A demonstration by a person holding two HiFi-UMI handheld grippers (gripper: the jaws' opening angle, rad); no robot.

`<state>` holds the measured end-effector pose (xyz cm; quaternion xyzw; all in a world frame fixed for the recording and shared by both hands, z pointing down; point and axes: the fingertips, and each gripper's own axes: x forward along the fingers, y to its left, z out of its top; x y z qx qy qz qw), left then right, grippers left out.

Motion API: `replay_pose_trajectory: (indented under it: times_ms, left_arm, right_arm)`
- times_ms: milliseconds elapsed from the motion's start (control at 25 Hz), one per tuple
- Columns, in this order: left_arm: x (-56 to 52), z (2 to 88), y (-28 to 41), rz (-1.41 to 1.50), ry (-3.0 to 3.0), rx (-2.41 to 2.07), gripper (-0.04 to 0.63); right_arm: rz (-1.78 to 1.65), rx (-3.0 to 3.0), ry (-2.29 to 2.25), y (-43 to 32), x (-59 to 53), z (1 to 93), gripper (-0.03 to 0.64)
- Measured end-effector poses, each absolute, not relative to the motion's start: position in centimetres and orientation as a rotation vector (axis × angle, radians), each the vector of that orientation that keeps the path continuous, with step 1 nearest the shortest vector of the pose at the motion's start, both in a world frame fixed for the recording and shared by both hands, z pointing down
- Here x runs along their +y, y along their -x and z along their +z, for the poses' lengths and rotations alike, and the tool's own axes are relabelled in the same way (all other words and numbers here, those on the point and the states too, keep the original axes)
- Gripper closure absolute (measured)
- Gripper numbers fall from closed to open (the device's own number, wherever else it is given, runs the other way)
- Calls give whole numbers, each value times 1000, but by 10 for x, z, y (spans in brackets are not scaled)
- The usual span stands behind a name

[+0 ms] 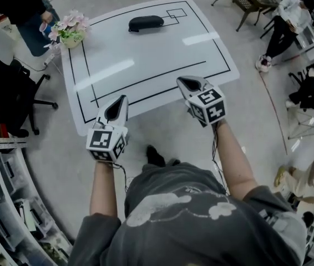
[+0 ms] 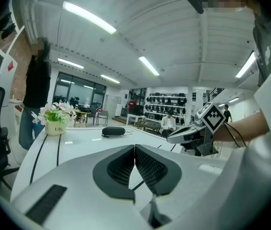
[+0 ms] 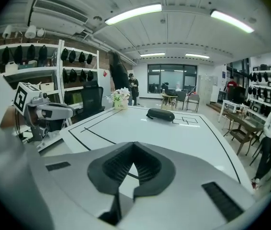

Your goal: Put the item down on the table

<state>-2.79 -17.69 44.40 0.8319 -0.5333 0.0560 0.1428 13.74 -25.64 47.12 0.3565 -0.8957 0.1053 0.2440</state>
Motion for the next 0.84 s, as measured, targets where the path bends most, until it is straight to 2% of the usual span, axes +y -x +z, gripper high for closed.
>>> replay_pose_trajectory:
  times_ms: [840]
  left_arm:
    - [-47,416,-120,188,-2425,-1542,591]
  right_arm:
    - [298,-2506,-881,-261,-105,448,620]
